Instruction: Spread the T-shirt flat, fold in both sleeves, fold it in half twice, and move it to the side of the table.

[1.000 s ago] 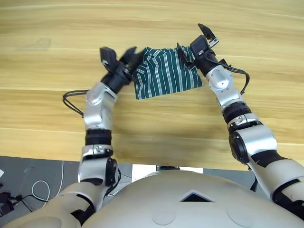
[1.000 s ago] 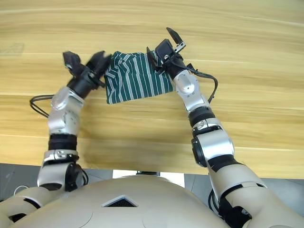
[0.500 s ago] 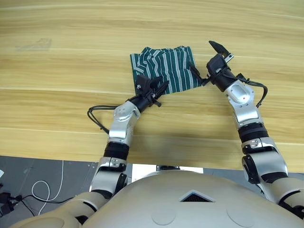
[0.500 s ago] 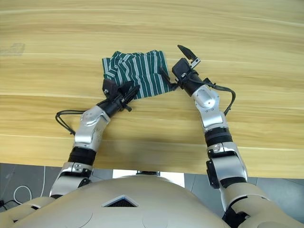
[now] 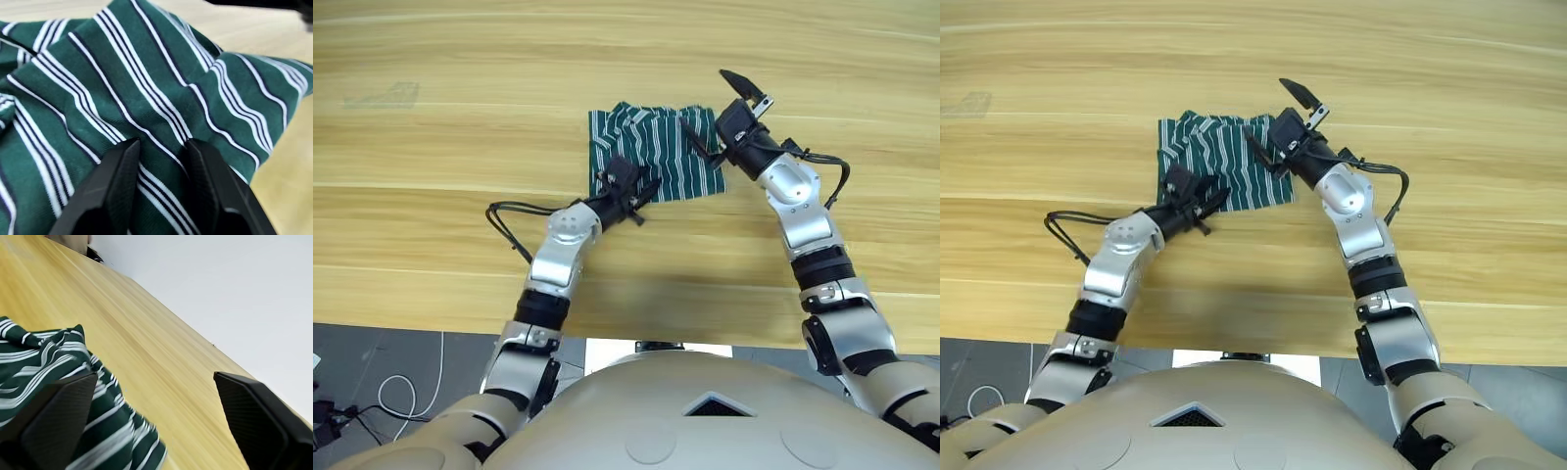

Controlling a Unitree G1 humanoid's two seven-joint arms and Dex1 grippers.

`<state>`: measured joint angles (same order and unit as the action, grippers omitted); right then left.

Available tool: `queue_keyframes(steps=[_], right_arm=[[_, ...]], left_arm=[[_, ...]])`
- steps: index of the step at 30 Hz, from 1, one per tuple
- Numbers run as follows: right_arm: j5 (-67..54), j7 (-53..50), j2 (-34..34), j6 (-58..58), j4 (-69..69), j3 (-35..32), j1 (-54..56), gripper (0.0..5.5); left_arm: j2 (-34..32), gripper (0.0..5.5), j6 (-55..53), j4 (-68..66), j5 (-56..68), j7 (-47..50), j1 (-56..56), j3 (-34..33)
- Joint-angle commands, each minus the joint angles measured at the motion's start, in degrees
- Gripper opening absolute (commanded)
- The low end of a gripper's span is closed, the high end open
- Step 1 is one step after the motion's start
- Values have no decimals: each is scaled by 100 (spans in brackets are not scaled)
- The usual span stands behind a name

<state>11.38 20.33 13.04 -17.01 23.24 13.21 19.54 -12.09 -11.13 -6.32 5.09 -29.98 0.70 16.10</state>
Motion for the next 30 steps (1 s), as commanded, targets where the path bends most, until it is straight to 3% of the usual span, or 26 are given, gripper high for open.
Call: queue_keyframes(steps=[1,10,15,18,30], right_arm=[[-64,78,23,459,-449,5,-410,438],[-291,350,156,1346,-1836,58,-1917,438],[-1414,1537,1178,842,-3668,-450,-2827,438],[-1465,1595,1354,701,-3443,-645,-2849,438],[-745,1257,859,322,-1013,-75,-1894,438]], left_arm=[[-521,176,-475,76,-403,-172,-1060,499],[-938,176,-522,264,-398,-99,-1268,458],[-850,176,-346,-201,-427,28,-1178,424],[-825,176,-230,-374,-458,29,-1159,453],[-870,176,-145,-379,-485,12,-1259,497]])
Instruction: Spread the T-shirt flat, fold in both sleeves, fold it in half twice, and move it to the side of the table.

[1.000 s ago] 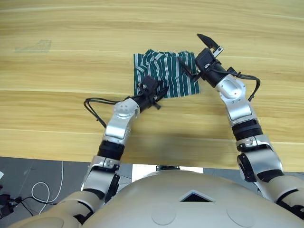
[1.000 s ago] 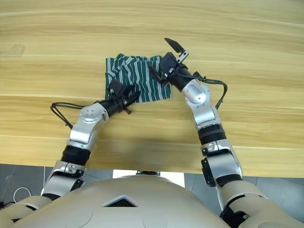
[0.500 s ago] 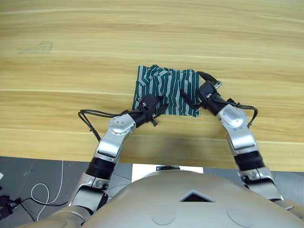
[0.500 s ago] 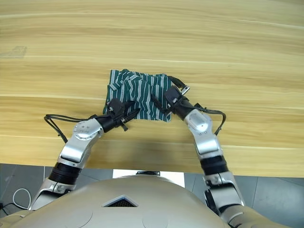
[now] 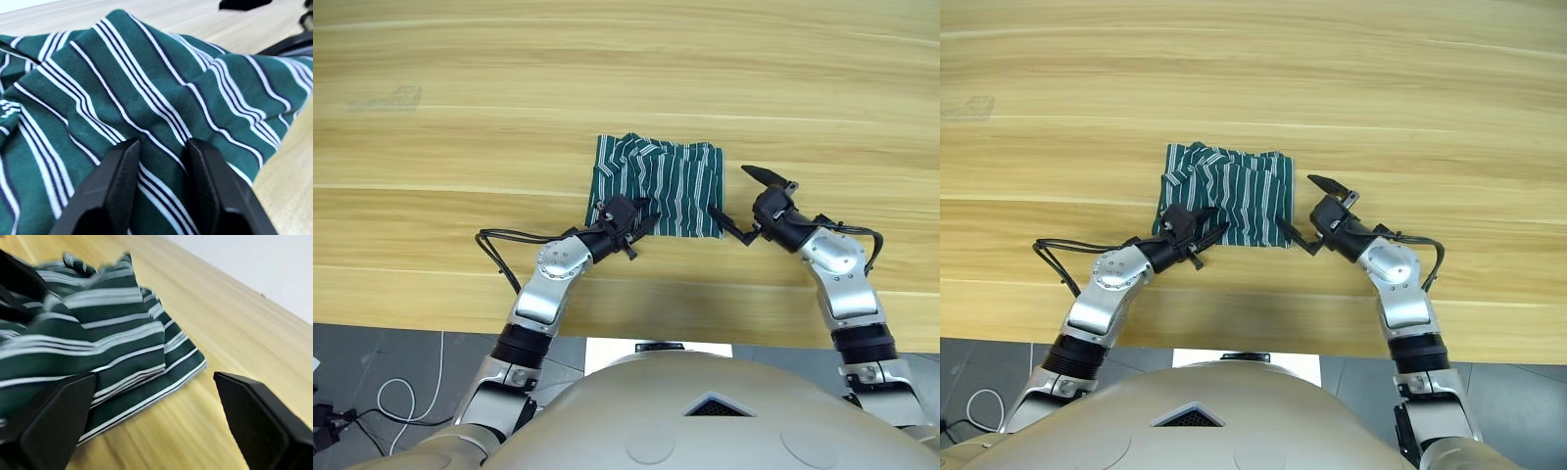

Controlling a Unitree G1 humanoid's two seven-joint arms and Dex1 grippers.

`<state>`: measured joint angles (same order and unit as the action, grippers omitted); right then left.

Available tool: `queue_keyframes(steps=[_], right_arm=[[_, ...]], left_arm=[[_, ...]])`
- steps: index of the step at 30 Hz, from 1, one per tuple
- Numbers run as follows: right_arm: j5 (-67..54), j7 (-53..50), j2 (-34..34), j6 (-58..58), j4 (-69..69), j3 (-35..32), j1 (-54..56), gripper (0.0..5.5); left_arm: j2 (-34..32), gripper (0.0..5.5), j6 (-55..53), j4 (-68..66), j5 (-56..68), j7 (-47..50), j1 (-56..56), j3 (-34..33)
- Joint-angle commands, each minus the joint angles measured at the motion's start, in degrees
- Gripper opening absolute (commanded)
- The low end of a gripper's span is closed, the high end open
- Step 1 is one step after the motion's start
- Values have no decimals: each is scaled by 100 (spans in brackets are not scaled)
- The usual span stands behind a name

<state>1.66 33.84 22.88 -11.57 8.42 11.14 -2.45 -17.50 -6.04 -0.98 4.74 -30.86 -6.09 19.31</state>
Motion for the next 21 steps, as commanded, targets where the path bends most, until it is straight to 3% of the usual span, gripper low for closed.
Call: queue_keyframes(steps=[1,21], right_arm=[[278,-154,-193,-288,674,165,401,438],[500,-2218,-494,-461,3490,-670,2593,438]], left_arm=[[-324,176,-652,-913,-451,96,-578,186],[-299,176,-397,-1508,-470,172,-407,135]])
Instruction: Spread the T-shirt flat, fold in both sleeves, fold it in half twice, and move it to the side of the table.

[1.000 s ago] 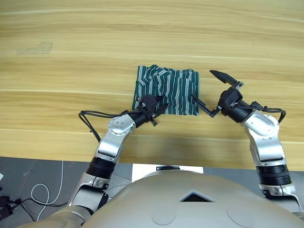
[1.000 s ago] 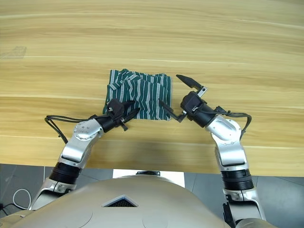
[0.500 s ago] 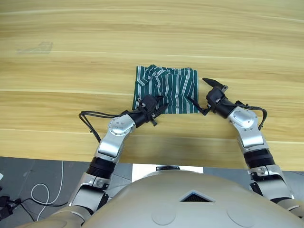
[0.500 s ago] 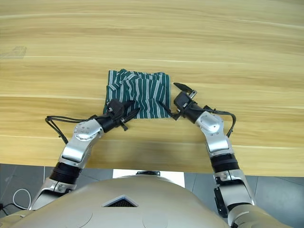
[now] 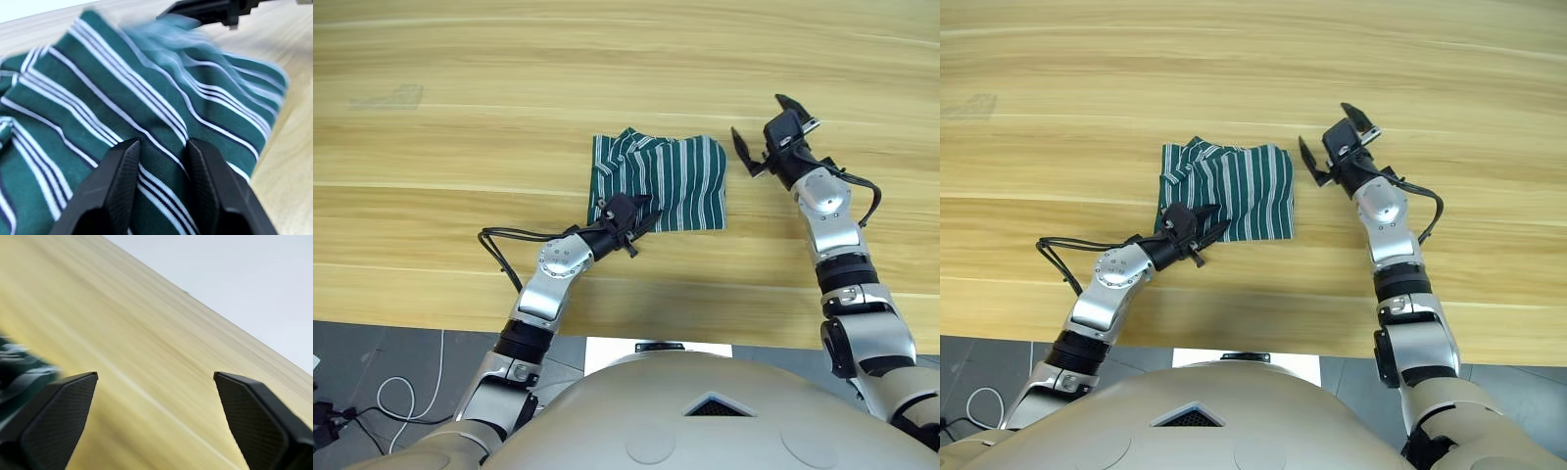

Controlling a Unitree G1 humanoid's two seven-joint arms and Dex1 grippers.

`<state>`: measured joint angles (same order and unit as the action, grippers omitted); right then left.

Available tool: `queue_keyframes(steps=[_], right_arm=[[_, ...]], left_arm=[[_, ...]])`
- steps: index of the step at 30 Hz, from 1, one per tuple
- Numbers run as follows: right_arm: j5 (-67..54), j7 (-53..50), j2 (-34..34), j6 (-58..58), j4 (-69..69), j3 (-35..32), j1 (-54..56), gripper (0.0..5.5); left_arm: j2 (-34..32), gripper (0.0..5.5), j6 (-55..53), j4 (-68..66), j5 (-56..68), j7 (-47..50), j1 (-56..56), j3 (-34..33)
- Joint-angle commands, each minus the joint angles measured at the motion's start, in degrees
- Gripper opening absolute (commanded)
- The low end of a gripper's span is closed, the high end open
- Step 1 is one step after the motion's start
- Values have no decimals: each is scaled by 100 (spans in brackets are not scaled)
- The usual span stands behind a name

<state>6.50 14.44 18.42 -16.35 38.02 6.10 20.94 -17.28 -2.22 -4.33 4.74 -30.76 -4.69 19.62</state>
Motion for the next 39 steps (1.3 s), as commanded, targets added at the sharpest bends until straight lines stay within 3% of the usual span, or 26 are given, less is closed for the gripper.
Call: queue_keyframes(steps=[1,3,9,13,20,25,28,31,36,39], right_arm=[[5,-314,-74,-32,581,-187,255,438],[-144,-142,-190,-184,102,-134,-57,438],[-1282,1614,-78,-551,-3340,742,-1929,438],[-1340,1974,-39,-180,-4120,1020,-2092,438],[-176,1336,-528,-529,-1830,1195,-912,438],[417,282,-945,-711,-298,1099,112,438],[937,-408,-1169,-830,598,1273,541,484],[1249,-755,-1395,-1177,765,1504,496,537],[1412,-962,-1523,-1585,660,1646,346,537],[1271,-726,-1434,-1830,-143,1705,-29,537]], left_arm=[[-302,176,-773,-1183,-454,180,-539,78],[-204,176,-742,-1168,-391,193,-495,43],[-56,176,-413,-1161,-332,115,-459,31],[-142,176,314,-1263,-406,13,-359,-5],[421,176,2797,-314,203,565,-363,-829],[859,176,3151,768,1206,538,-590,-1006],[1194,176,3112,837,1614,564,-558,-1035],[1433,176,3021,572,1913,640,-349,-1293],[1619,176,2873,118,2380,712,34,-1912],[1706,176,2816,-195,2478,634,146,-2102]])
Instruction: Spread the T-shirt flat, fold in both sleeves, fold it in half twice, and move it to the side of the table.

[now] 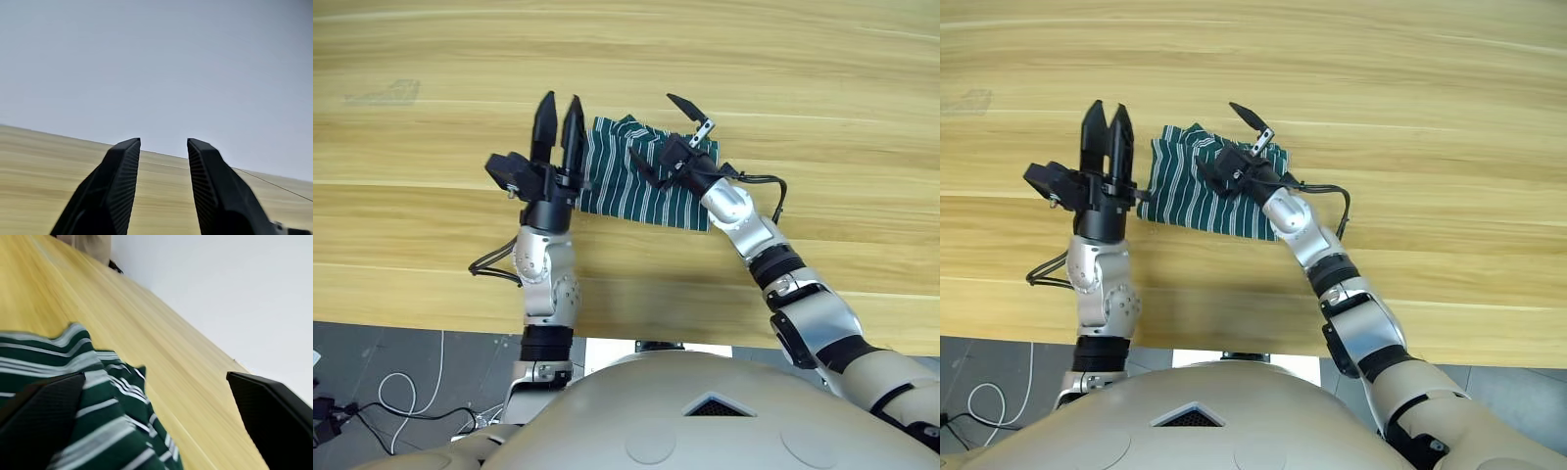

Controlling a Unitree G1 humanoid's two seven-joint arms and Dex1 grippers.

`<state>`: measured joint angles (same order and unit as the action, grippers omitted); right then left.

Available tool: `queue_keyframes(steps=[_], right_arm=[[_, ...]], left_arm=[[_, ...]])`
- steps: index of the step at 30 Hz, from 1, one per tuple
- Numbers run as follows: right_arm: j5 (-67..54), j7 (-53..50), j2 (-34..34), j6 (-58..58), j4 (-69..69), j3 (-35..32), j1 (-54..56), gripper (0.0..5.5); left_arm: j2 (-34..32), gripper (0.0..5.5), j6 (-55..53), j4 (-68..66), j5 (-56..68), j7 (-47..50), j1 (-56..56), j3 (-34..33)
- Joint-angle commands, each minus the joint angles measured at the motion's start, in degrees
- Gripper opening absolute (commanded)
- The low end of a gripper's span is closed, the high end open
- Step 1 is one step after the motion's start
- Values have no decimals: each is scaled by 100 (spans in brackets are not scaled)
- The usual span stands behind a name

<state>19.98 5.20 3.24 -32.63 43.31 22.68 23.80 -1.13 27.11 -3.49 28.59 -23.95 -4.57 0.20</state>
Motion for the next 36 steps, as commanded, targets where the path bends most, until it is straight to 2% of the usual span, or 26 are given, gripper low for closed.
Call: queue_keyframes(steps=[1,3,6,10,14,18,23,32,36], right_arm=[[-60,192,110,-269,-935,54,-417,537],[292,-80,180,-274,-1414,53,-508,537],[405,-149,120,33,-1267,34,-356,537],[258,-462,-22,614,506,-320,567,537],[308,-622,25,865,1708,-427,1122,537],[235,-643,106,1110,2329,-549,1276,537],[57,-787,604,1612,2742,-882,1359,537],[-1070,-1561,1823,2096,3105,-2376,1031,537],[-1911,-1966,2180,2410,3174,-3379,1073,537]], left_arm=[[116,176,-105,-379,89,-69,154,-207],[177,176,-89,-545,126,-83,212,-350],[254,176,-138,-552,269,-112,246,-538],[399,176,-201,-387,266,-119,183,-537],[529,176,-354,101,295,-39,25,-493],[585,176,-548,408,274,79,48,-482],[597,176,-703,799,324,246,57,-519],[577,176,-617,825,349,464,-179,-916],[608,176,-536,739,361,557,-333,-1143]])
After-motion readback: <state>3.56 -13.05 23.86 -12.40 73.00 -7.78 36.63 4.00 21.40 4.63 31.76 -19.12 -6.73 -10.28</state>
